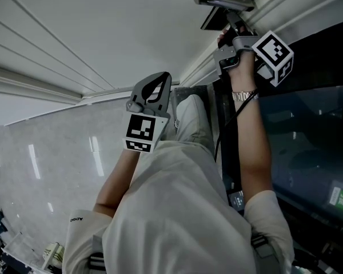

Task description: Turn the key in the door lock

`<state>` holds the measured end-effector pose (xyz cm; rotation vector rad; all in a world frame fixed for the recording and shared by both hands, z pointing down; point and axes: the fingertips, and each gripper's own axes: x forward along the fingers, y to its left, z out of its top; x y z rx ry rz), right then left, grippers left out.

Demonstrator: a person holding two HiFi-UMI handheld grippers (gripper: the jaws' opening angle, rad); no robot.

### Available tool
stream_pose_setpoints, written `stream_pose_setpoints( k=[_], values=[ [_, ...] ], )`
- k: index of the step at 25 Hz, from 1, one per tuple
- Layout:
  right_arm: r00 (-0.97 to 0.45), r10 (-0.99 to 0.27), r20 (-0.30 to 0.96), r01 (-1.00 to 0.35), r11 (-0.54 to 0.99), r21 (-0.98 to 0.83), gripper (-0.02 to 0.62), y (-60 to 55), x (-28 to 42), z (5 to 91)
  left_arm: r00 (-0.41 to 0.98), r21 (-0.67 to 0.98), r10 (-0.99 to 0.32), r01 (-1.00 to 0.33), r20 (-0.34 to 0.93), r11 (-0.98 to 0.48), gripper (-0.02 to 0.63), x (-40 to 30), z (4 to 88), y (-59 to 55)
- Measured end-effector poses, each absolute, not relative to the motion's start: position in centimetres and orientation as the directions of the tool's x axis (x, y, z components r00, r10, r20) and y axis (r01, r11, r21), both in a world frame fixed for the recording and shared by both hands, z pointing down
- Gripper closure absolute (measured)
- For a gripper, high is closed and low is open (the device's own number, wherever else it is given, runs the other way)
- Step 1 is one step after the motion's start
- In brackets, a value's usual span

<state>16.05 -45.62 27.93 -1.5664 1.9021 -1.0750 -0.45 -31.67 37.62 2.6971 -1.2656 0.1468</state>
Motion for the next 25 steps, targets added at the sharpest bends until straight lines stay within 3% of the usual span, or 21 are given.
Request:
stream_pose_setpoints(
  k=[12, 19, 25],
  values=[
    [-0.267, -0.959, 0.099, -0.407, 0.019, -0.913, 0.58, -45.6, 16.3, 28.2, 0.628, 0.109, -0.763, -0.778, 0.155, -0.619, 0.597, -0.9, 37.8, -31.8],
    [-0.281, -0.957, 0.076, -0.467, 0.068, -0.882, 0.565, -45.6, 16.5, 28.3, 0.622, 0.106, -0.767, -0.783, 0.155, -0.614, 0.597, -1.2, 37.7, -31.7],
    [-0.342, -0.935, 0.094, -0.601, 0.141, -0.787, 0.472, -44.9, 15.9, 28.7, 0.613, 0.106, -0.774, -0.79, 0.158, -0.604, 0.597, -1.7, 37.9, -32.0]
  ],
)
